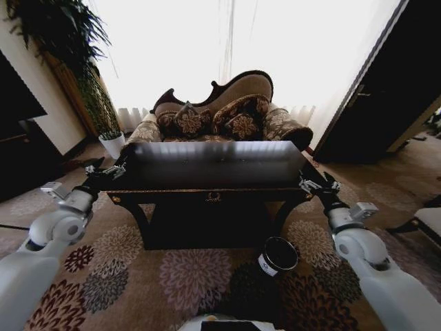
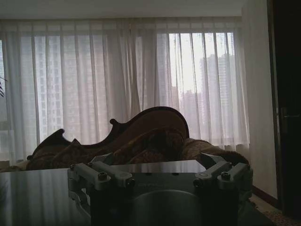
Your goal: Move to the front of the table and place the trash on the table into the trash bin.
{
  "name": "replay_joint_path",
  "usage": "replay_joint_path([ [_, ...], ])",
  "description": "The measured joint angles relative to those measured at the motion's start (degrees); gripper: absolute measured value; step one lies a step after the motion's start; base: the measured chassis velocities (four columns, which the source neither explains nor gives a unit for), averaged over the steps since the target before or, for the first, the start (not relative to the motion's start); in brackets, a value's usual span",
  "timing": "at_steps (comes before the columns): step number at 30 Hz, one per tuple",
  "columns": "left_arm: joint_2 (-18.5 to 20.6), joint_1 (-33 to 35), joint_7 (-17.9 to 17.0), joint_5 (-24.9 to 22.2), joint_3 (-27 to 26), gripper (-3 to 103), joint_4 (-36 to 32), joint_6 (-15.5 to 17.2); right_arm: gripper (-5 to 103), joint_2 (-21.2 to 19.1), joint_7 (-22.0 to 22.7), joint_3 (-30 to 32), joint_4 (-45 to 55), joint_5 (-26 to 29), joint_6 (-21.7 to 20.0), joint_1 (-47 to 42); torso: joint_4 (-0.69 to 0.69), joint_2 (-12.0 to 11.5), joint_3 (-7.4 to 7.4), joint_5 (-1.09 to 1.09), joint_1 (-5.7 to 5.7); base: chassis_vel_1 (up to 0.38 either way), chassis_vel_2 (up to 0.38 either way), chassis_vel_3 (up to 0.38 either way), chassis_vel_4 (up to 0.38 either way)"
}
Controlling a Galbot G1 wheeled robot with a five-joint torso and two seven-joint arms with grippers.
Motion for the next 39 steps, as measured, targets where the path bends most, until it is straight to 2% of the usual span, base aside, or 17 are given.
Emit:
replay_joint_path([
  [39,0.0,0.0,0.0,0.0,0.0,100,0.0,0.0,100,0.3,-0.3,1.4,-0.6,0.3,0.3,-0.5,0.01,0.0,0.00,0.00,0.00,0.085,-0.085,-0.078,0.086],
])
